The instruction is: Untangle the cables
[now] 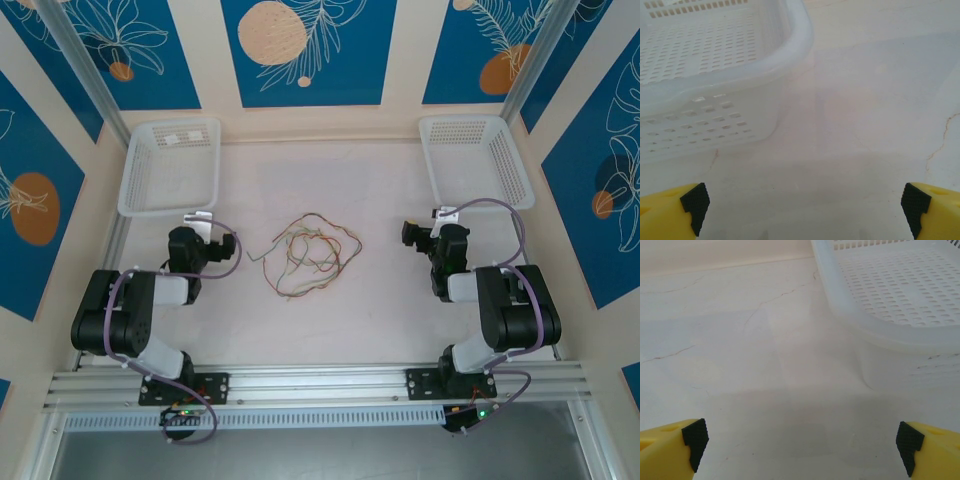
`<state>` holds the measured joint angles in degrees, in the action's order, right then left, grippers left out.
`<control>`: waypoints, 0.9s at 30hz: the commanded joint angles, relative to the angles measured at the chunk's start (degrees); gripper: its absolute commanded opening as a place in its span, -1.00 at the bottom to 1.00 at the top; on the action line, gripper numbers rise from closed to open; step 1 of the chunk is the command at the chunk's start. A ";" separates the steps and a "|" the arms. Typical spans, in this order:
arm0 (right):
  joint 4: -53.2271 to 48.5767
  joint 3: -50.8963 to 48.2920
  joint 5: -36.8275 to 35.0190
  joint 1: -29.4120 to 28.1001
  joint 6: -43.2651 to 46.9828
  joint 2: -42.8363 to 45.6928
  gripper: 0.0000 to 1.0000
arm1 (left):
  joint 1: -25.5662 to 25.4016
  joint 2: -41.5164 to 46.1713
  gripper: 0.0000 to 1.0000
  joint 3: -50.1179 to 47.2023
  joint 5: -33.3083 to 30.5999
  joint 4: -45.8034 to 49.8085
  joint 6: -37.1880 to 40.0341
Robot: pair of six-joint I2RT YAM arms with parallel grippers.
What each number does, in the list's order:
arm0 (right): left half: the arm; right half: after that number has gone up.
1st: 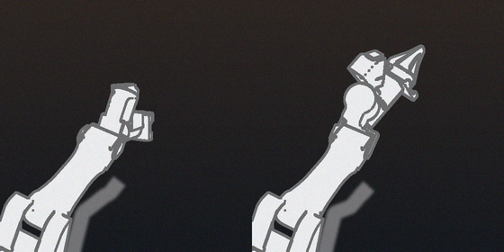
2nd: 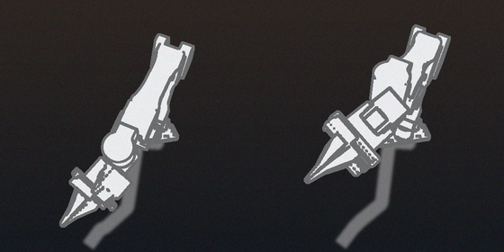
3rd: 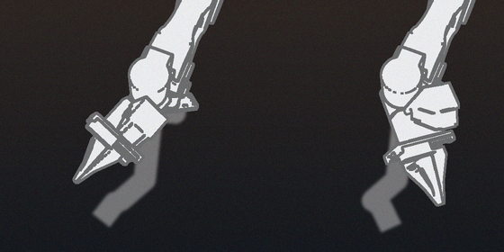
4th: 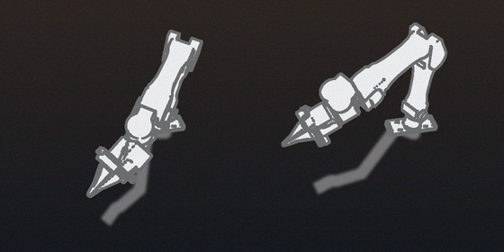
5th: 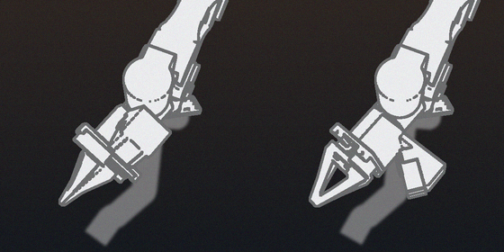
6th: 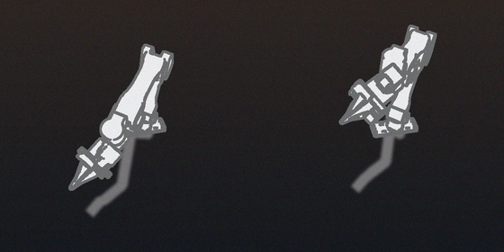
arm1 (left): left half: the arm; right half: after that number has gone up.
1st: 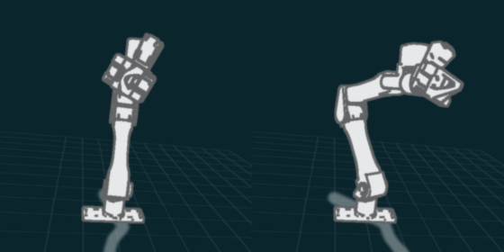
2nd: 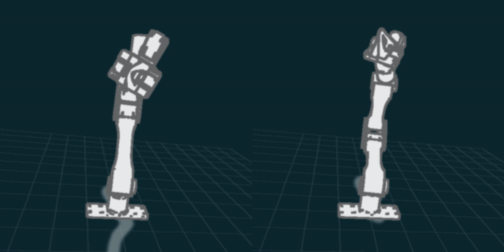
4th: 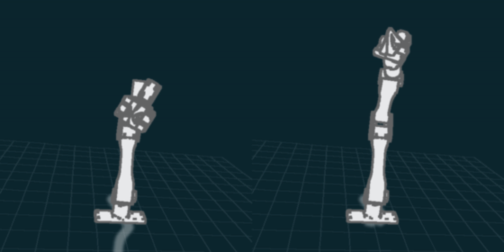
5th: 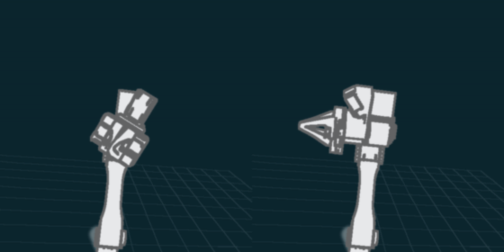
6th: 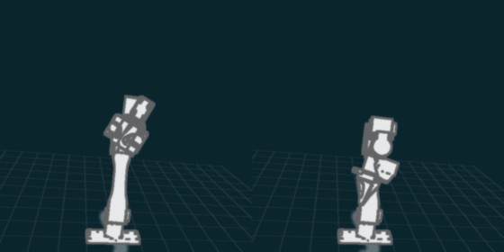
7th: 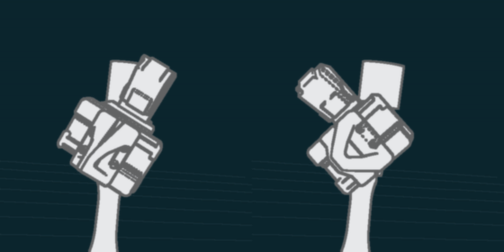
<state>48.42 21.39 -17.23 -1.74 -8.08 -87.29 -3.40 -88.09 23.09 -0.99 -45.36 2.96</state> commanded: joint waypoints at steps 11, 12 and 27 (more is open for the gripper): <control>-52.07 22.57 28.33 -10.99 -15.15 23.03 0.37 | -15.62 33.63 0.28 21.26 -3.34 52.86 -20.33; -57.56 27.26 26.35 -15.26 -14.21 19.51 0.20 | -18.55 31.15 0.04 24.43 -2.66 57.46 -20.22; -69.91 38.90 26.23 -24.93 -27.07 -3.15 0.08 | -29.97 8.20 0.17 30.53 4.66 61.20 -20.95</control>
<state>-20.40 58.22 7.25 -26.79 -32.36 -88.36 -33.04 -79.31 54.26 1.67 18.87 -17.69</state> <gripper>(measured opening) 0.543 0.585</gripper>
